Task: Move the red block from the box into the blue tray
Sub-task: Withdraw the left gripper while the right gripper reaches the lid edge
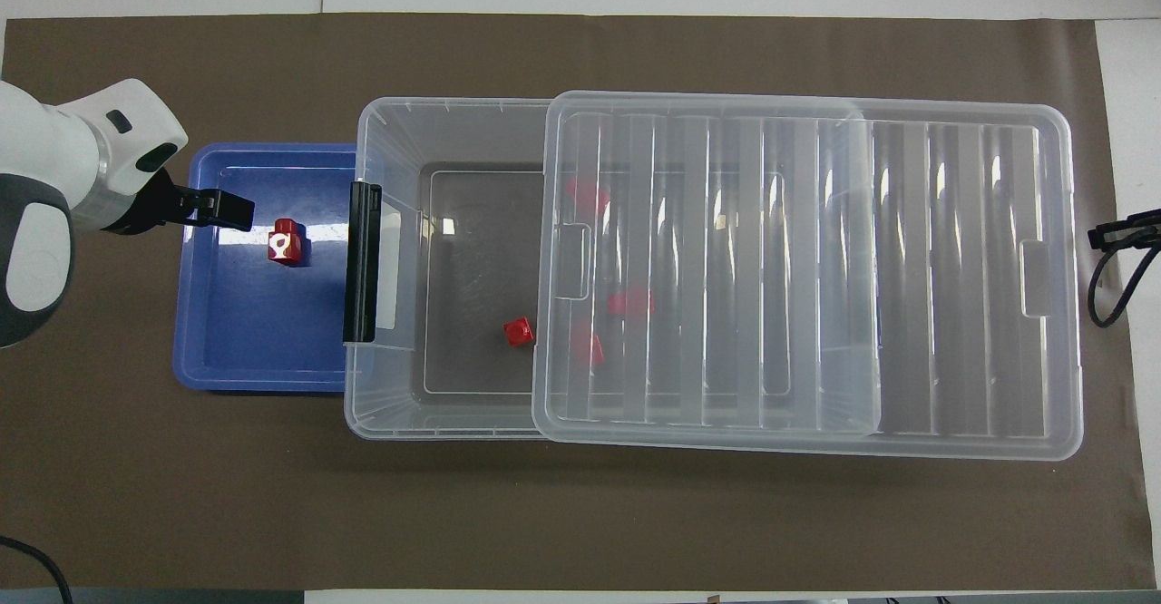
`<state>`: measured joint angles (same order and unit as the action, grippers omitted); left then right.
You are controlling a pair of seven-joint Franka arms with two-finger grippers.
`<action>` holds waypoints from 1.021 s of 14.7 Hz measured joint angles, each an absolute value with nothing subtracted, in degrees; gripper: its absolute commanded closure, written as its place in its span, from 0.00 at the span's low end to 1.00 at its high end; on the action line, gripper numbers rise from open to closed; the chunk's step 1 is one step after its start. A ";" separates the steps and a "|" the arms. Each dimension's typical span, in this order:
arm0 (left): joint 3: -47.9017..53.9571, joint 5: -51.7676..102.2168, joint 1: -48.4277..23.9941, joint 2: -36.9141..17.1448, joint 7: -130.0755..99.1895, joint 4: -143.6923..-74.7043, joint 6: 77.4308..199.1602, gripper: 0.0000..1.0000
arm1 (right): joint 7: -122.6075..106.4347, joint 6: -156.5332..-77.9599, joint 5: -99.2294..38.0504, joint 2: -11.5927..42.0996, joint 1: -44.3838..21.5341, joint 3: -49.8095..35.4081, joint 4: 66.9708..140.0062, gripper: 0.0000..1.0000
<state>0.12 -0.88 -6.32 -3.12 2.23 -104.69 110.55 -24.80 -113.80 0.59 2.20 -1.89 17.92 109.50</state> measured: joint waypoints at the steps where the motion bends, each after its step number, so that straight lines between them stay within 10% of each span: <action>1: -0.05 -0.88 -6.02 -2.54 2.23 -102.89 108.79 0.00 | -24.80 -113.81 0.56 2.22 -1.89 17.92 109.85 1.00; 15: 0.69 -0.87 -1.50 1.16 4.53 -93.63 92.12 0.00 | -14.78 -113.84 0.46 2.23 -2.63 12.69 110.27 1.00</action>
<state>0.69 -0.87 -1.50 1.16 4.53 -93.63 92.12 -14.78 -113.84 0.46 2.23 -2.63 12.69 110.27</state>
